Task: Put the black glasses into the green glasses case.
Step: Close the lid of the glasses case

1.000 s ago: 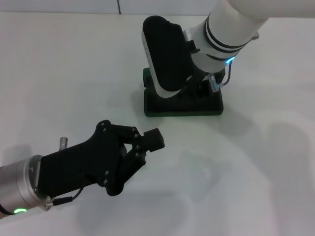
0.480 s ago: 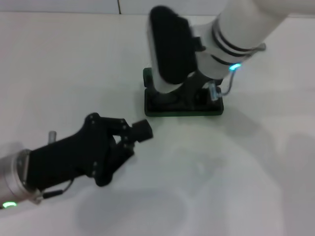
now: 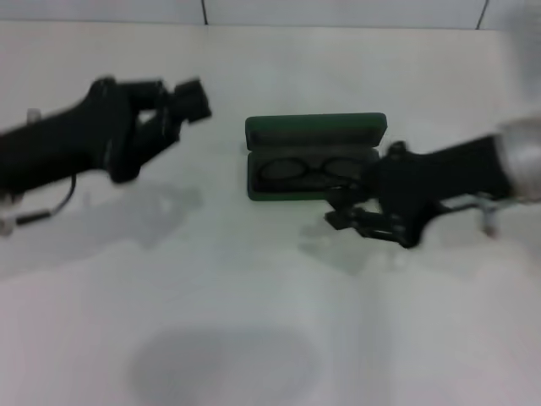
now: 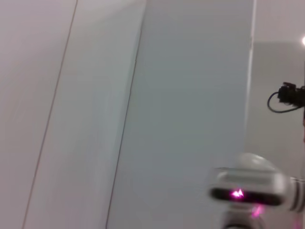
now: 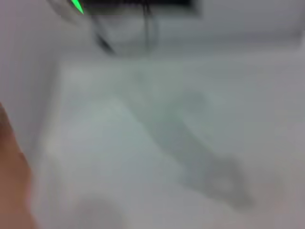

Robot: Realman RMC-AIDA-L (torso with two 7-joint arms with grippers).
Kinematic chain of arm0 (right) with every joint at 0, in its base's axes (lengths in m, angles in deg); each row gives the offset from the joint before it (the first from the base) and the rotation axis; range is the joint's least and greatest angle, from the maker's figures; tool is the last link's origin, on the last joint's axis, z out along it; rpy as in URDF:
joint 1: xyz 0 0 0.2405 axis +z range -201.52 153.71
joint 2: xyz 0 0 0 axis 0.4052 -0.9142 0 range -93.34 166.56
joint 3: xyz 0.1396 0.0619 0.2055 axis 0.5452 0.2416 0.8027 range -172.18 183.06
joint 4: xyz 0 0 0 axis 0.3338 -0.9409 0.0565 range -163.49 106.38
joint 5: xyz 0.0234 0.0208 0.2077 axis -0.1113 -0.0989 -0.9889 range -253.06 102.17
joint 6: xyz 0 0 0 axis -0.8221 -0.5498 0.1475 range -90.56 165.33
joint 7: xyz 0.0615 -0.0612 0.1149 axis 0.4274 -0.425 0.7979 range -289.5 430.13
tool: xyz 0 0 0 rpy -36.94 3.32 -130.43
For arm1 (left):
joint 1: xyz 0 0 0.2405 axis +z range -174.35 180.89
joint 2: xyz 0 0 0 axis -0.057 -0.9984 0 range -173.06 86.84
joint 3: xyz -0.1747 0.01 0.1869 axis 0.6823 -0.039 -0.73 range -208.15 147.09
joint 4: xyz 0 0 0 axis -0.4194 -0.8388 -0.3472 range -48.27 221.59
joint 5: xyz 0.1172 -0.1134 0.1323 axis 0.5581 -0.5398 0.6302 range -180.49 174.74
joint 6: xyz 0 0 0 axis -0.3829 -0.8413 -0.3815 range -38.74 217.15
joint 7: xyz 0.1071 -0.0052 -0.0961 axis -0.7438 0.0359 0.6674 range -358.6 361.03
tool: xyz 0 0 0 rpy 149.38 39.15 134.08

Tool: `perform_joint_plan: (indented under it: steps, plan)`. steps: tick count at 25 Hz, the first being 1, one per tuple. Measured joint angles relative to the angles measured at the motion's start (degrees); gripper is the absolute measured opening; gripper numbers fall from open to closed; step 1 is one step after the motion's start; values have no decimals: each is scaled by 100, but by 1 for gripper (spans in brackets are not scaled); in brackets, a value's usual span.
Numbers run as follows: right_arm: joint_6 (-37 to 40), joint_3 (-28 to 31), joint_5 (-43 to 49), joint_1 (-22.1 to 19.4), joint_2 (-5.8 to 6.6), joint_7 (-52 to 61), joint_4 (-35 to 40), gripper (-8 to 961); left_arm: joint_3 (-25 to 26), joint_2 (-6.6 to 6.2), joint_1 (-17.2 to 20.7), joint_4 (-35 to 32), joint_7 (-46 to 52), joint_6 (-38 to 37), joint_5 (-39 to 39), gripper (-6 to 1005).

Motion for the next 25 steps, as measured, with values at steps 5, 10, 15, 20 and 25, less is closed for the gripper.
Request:
perform_joint_plan:
  steps: [5,10,15,20,25]
  plan:
    - [993,786,-1351,-791,24,-1147,-825,173,3,-94,-504,-581,677,809,463,143]
    - [1164,859,-1987,-1126,10,-1974,-1858,176,4,-55,-1329,-554,1009,1730,1549,175]
    - [1175,1036,-2140,-1231,21,-2316,-2565,180,0,295,-2155,-362,1345,3225,2891,207]
    - [1127,1146,-2181,-1116,19,-2506,-3078,183,-19,585,-2424,-289,1364,4036,3216,202]
    - [1042,1148,-2202,-970,27,-2603,-3287,187,-30,667,-2569,-1,1338,4505,3344,191]
